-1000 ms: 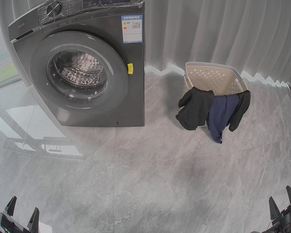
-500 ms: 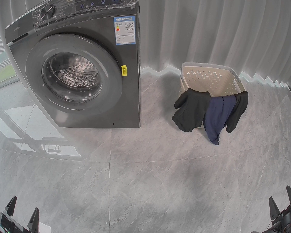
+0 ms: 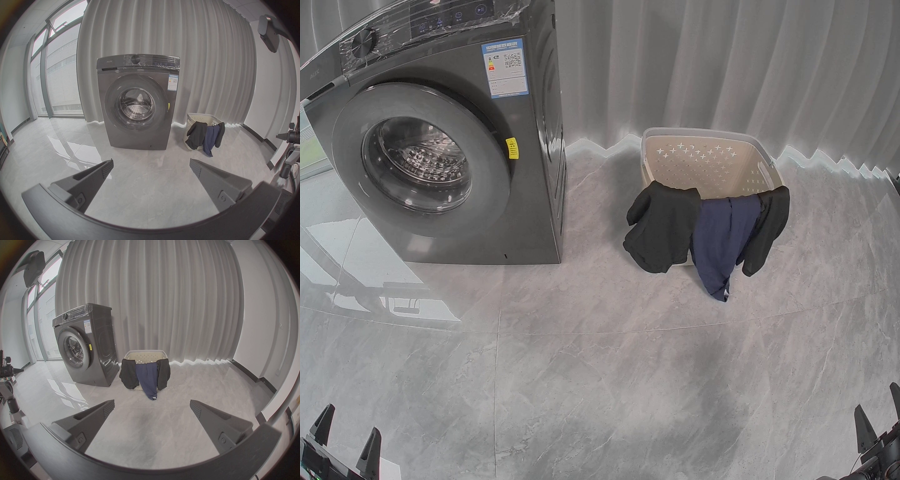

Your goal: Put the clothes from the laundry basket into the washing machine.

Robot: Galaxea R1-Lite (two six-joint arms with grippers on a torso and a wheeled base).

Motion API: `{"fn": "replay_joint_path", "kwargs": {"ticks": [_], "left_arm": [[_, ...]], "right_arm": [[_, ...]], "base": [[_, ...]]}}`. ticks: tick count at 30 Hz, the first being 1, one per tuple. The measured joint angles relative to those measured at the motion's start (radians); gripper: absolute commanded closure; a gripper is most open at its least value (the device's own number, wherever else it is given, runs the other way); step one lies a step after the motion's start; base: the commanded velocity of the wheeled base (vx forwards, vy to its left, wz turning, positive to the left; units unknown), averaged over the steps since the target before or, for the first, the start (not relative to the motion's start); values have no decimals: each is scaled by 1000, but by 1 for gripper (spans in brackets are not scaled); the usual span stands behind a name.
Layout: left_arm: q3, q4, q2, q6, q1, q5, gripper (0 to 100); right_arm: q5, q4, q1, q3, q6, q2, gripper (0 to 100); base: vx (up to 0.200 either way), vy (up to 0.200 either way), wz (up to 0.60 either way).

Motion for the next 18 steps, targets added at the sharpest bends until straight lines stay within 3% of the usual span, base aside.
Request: {"fn": "replay_joint_path", "kwargs": {"ticks": [14, 18], "left_arm": [[0, 1, 0, -1, -1, 0, 0], [0, 1, 0, -1, -1, 0, 0]], "right_arm": [[0, 0, 0, 0, 0, 0, 0], [0, -1, -1, 0, 0, 0, 0]], "base": [[0, -200, 0], [0, 0, 0]]}}
